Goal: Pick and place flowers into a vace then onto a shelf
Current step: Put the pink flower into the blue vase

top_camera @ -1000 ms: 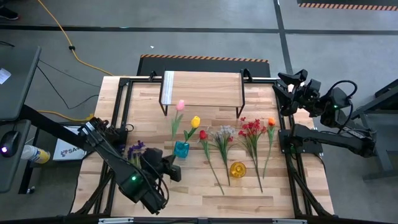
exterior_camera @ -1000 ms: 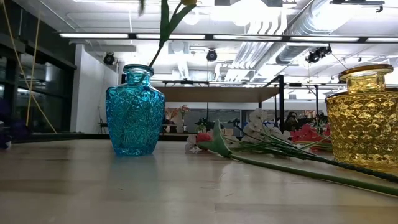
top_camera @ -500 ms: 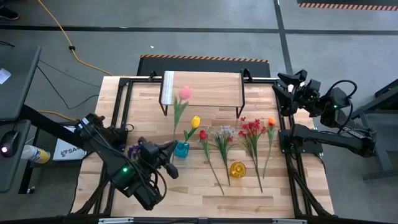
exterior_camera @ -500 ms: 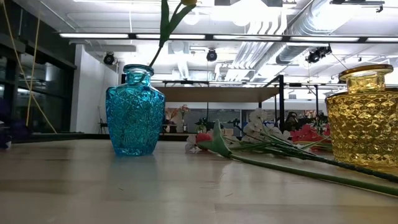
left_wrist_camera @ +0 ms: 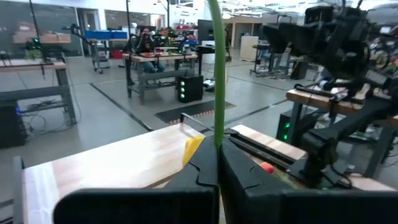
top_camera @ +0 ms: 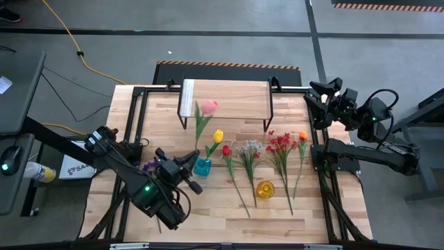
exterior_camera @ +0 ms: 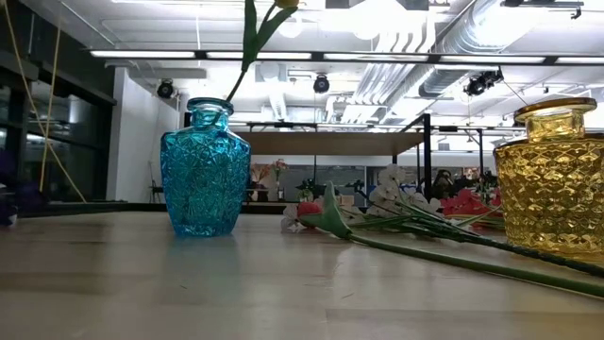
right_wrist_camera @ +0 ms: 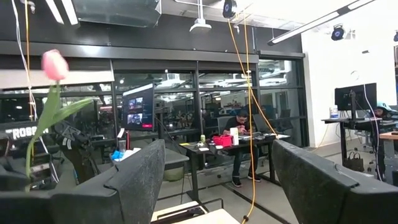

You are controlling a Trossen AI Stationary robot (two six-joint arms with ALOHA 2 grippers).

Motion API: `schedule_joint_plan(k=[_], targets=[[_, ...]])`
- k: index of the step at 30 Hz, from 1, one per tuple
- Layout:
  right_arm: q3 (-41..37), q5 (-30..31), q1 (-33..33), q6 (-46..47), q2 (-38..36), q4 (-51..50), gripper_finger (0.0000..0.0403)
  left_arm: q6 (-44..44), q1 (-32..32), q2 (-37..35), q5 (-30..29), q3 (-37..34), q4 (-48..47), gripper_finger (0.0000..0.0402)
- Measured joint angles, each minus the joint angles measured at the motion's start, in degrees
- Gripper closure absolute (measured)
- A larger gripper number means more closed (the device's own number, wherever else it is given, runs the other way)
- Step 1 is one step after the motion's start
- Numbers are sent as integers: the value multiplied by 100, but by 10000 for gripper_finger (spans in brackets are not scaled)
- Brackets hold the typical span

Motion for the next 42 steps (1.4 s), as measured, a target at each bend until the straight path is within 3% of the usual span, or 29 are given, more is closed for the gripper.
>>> schedule_joint_plan(k=[8, 17, 29, 42], targets=[[-1, 0, 1, 10, 0, -7, 116, -871, 231, 4, 1, -877, 105, 371], [0, 2, 0, 4, 0, -11, 116, -1857, 474, 7, 22, -2093, 879, 371], [0, 3, 0, 9, 0, -60, 116, -1893, 742, 9, 14, -2966, 2149, 371], [-1, 4, 0, 49, 0, -216, 116, -1710, 727, 9, 12, -3436, 3129, 371]])
